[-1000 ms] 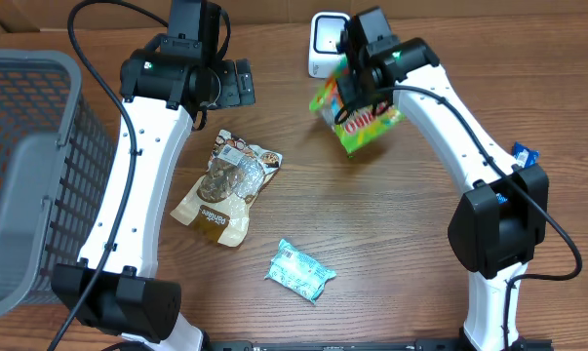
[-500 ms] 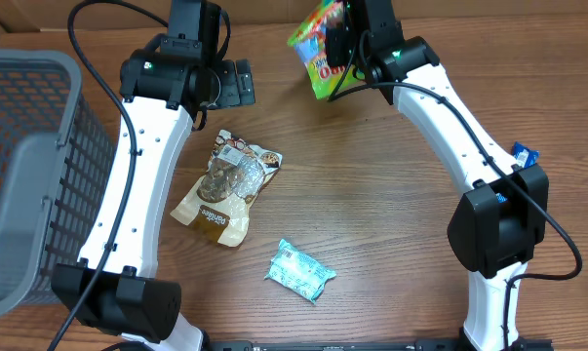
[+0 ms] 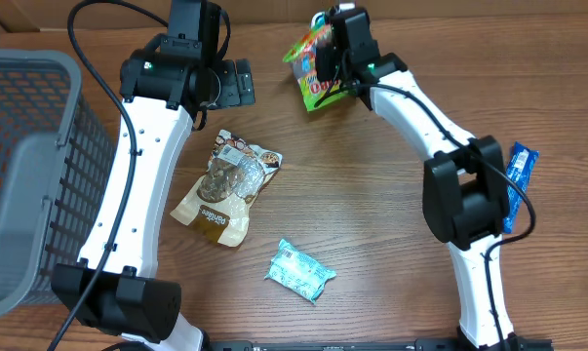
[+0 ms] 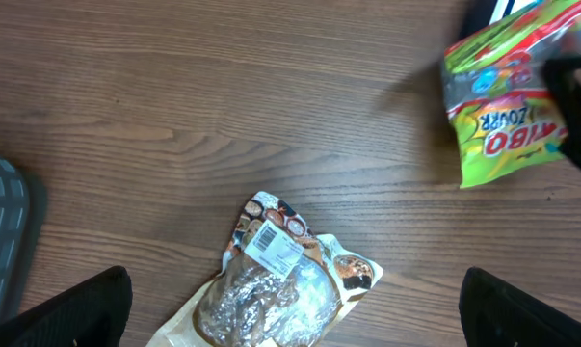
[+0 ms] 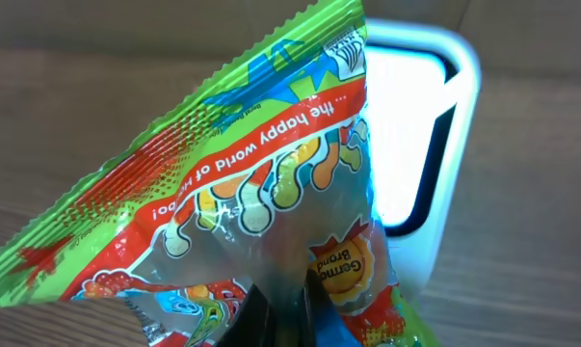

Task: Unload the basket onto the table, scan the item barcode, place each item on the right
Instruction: 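Raise the Haribo bag and hold it in front of the scanner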

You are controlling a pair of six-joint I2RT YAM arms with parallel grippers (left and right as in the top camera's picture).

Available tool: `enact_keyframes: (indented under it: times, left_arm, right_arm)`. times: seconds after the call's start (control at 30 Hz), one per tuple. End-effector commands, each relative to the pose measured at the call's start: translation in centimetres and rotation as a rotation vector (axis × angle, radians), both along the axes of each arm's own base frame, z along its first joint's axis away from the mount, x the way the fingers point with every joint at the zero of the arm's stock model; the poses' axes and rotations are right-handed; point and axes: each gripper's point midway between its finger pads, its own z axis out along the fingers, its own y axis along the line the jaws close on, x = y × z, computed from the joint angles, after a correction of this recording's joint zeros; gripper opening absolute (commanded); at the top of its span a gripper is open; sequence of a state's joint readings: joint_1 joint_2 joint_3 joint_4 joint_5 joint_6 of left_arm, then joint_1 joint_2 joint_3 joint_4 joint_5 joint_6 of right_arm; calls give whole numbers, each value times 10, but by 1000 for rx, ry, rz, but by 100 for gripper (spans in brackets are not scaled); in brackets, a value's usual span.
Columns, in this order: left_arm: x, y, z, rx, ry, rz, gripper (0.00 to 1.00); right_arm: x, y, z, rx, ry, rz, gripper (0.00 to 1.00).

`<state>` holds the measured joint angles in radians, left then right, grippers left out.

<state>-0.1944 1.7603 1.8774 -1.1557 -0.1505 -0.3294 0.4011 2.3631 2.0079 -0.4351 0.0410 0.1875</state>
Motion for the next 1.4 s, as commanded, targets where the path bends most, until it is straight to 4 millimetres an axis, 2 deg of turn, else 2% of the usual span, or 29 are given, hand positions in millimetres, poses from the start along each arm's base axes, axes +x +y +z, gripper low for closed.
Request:
enact_keyframes:
  times: [0.0,0.27,0.53,0.8,1.37]
  left_arm:
    - [0,3,12,11,-31,-12,100]
    - [0,3,12,11,-30,-12,100]
    - [0,3,12,11,-31,-12,100]
    - [0,3,12,11,-31,-12,100]
    - [0,3,12,11,-31,-12,100]
  right_arm:
    - [7,7,37,71,-66,-25,4]
    - [5,8,34,164,-11,-91,4]
    - [14,4,43,308,-9,-247,4]
    - [16,-3,42,497,54,-459,4]
    - [12,10,44,658,141,-506,4]
